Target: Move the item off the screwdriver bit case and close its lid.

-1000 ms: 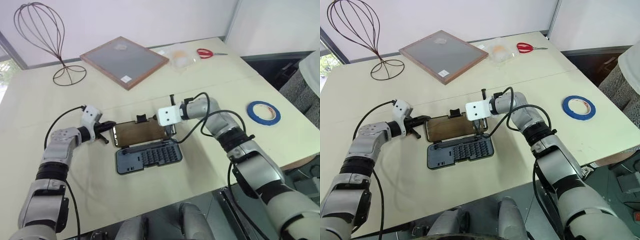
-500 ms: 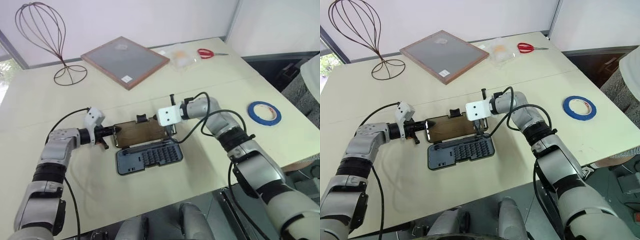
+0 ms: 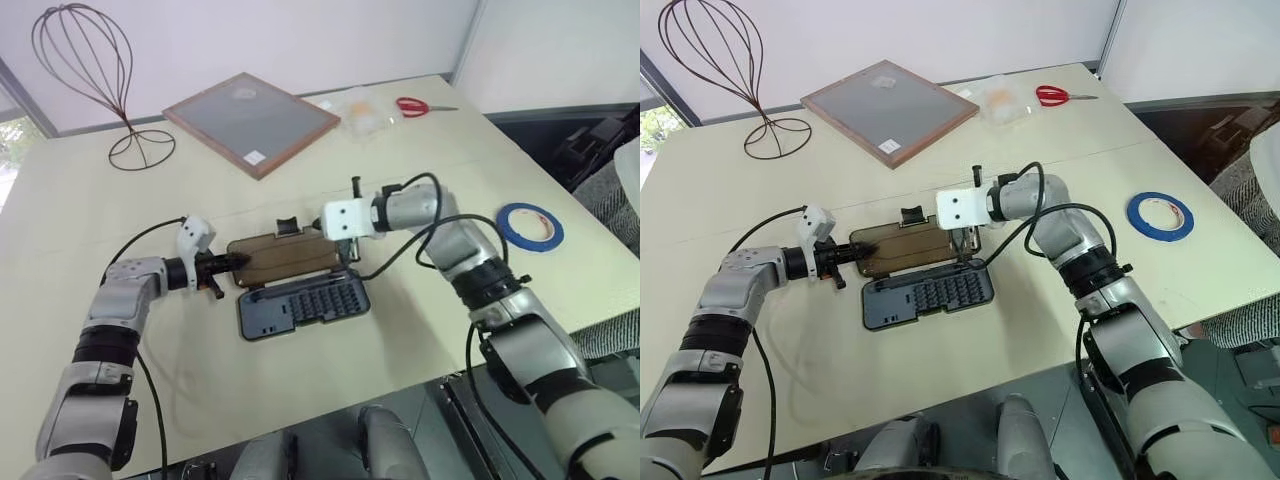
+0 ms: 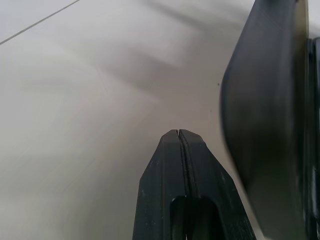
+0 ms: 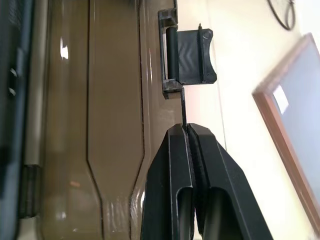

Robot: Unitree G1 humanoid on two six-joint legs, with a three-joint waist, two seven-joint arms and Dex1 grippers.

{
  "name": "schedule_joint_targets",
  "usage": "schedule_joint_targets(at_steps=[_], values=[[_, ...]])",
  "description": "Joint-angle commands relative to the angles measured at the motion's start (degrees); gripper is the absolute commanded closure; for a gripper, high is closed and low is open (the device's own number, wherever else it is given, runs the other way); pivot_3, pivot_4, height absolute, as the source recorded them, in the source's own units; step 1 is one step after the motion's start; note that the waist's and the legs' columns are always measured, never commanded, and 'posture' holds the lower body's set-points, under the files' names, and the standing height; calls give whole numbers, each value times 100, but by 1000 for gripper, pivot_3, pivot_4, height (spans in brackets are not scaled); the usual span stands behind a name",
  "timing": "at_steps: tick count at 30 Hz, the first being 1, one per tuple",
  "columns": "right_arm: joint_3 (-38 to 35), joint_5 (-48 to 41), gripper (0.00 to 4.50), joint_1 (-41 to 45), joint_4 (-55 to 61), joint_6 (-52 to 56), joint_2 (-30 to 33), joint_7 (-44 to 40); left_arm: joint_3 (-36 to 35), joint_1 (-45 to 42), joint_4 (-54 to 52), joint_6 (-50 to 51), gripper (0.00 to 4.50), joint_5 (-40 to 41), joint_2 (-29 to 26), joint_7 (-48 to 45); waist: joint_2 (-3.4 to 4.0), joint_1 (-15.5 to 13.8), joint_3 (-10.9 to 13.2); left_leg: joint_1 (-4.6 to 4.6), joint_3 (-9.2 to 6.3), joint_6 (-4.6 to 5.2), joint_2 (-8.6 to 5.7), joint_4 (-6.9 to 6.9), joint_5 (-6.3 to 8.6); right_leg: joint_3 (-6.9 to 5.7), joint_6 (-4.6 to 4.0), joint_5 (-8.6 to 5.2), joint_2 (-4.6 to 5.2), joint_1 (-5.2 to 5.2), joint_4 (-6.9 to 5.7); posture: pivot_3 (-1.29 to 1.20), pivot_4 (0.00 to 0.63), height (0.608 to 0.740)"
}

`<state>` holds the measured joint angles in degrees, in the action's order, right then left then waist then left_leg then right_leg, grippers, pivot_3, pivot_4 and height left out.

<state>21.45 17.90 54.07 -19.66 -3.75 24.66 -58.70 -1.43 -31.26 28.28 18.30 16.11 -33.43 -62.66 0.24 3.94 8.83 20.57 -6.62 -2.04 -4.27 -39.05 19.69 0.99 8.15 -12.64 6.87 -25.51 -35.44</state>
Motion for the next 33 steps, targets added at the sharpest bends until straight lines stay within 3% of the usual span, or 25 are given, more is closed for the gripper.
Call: schedule_joint_targets(at_steps=[1, 15, 18, 25, 33], values=[[-252, -184, 4480, -74, 636, 353, 145, 3, -91, -135, -106, -95, 4500, 80, 5, -55, 0, -4, 0, 0, 0, 0, 0, 0, 0, 0, 0, 0, 0, 0, 0, 0, 150, 740], [-49, -292, 4480, -508, 1342, 894, 176, -35, -96, -277, 22, -246, 4500, 71, 134, -91, -1, -4, 0, 0, 2, 1, 0, 0, 0, 0, 0, 0, 0, 0, 1, 0, 150, 740], [-25, -302, 3713, -499, 1317, 885, 146, -4, -102, -242, -28, -237, 4500, 87, 123, -111, -1, -4, 0, 0, 3, 0, 0, 0, 0, 0, 0, 0, 0, 0, 2, 0, 150, 740], [-66, -347, 30, -403, 1302, 962, 105, 40, -78, -88, -259, -112, 4500, 158, 71, -241, -1, -5, 0, 0, 2, 1, 0, 0, 0, 0, 0, 0, 0, 0, 3, 0, 150, 740], [-1096, -1475, 30, -264, 2499, 2833, 449, -305, 9, 256, -1084, 405, 4500, 351, -149, -651, -2, -57, 0, 6, -2, 1, 1, -3, 0, 0, 0, 0, 1, -1, 3, 0, 150, 740]])
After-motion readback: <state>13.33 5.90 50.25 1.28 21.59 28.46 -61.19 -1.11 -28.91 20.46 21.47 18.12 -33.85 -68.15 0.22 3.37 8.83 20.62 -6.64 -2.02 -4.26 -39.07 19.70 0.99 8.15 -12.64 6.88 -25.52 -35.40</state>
